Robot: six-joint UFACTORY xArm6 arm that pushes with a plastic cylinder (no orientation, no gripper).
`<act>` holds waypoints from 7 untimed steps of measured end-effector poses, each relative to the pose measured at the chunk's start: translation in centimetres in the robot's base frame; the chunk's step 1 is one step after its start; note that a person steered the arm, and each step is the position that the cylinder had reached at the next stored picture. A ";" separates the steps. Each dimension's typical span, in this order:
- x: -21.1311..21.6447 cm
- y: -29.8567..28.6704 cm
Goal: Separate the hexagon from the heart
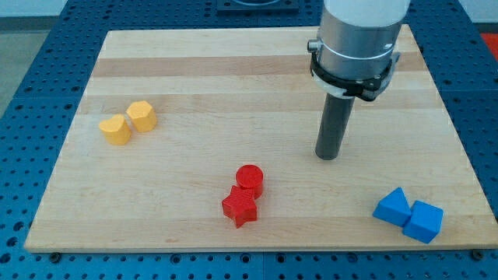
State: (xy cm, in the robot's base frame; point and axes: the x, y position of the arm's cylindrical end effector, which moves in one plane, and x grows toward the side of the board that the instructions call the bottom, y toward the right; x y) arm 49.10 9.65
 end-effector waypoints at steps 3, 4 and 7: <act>-5.3 -18.1; -5.3 -18.9; 4.4 -24.5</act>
State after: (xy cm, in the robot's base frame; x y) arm 53.54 -14.82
